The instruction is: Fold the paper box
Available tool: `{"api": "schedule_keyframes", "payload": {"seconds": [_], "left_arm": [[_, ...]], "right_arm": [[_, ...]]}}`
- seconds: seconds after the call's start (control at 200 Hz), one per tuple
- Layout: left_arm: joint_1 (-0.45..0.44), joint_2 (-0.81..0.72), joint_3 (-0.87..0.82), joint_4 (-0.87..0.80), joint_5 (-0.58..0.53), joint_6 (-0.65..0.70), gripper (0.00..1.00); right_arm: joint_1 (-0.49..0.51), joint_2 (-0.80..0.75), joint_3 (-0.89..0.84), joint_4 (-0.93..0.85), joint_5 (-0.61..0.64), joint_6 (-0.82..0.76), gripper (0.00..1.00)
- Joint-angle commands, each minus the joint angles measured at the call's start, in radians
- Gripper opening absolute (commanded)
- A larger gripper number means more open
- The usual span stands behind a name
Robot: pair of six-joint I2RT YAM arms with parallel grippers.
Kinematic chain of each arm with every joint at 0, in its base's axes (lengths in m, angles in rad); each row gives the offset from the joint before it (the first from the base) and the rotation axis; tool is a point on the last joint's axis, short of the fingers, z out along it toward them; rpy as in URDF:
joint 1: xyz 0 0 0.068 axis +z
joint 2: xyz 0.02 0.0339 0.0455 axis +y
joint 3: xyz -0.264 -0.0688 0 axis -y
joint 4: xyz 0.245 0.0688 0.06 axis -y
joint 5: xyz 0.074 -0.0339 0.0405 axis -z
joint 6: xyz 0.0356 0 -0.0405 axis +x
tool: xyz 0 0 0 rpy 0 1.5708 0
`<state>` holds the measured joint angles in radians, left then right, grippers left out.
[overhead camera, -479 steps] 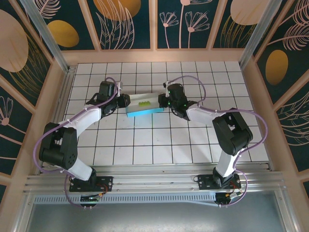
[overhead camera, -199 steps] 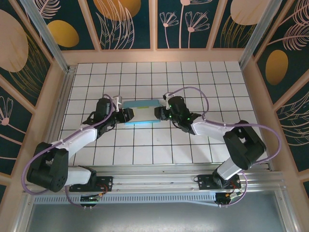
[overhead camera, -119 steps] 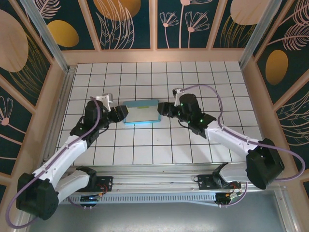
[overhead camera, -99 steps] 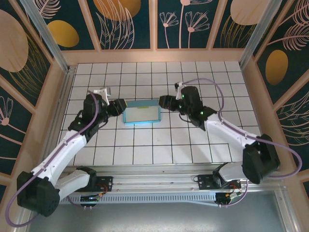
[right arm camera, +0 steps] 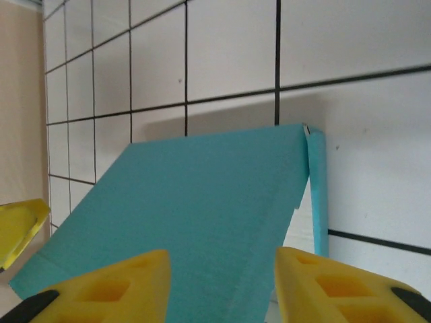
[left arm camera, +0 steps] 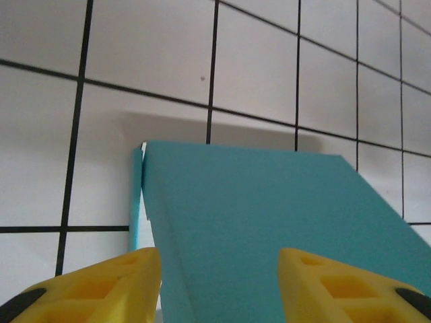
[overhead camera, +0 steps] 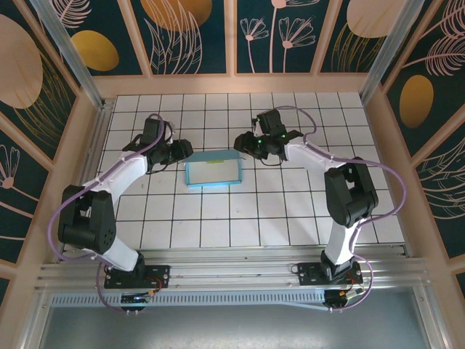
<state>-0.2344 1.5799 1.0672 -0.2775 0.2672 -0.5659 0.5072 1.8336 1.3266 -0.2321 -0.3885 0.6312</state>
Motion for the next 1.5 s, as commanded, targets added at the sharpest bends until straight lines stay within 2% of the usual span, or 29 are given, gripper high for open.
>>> {"api": "schedule_keyframes", "payload": {"seconds": [0.0, 0.145, 0.305, 0.511, 0.651, 0.791, 0.971, 1.291, 1.497], "left_arm": [[0.003, 0.005, -0.056, 0.036, 0.055, -0.003, 0.45], [0.003, 0.013, -0.143, 0.135, 0.087, -0.032, 0.38], [0.002, 0.043, -0.174, 0.154, 0.098, -0.046, 0.36], [0.002, 0.055, -0.204, 0.129, 0.007, -0.016, 0.31], [0.001, 0.044, -0.215, 0.123, 0.007, -0.019, 0.33], [0.003, -0.003, -0.182, 0.112, -0.007, -0.023, 0.39], [0.002, -0.026, -0.147, 0.077, -0.031, -0.046, 0.38], [0.001, -0.016, -0.154, 0.02, 0.027, -0.058, 0.38], [-0.016, 0.005, -0.175, 0.059, 0.126, -0.086, 0.37]], "right_arm": [[0.011, 0.015, -0.026, 0.021, -0.067, 0.048, 0.43], [0.014, 0.021, -0.08, 0.065, -0.019, 0.05, 0.41], [0.02, 0.019, -0.121, 0.069, 0.045, 0.057, 0.38], [0.034, -0.004, -0.146, 0.037, 0.21, -0.001, 0.38], [0.034, -0.024, -0.112, 0.024, 0.208, -0.018, 0.41], [0.053, -0.061, -0.072, 0.011, 0.212, -0.022, 0.45], [0.056, -0.047, -0.024, -0.039, 0.185, -0.052, 0.47], [0.06, -0.002, -0.023, -0.087, 0.148, -0.054, 0.48], [0.074, 0.038, -0.038, -0.048, 0.105, -0.036, 0.41]]}}
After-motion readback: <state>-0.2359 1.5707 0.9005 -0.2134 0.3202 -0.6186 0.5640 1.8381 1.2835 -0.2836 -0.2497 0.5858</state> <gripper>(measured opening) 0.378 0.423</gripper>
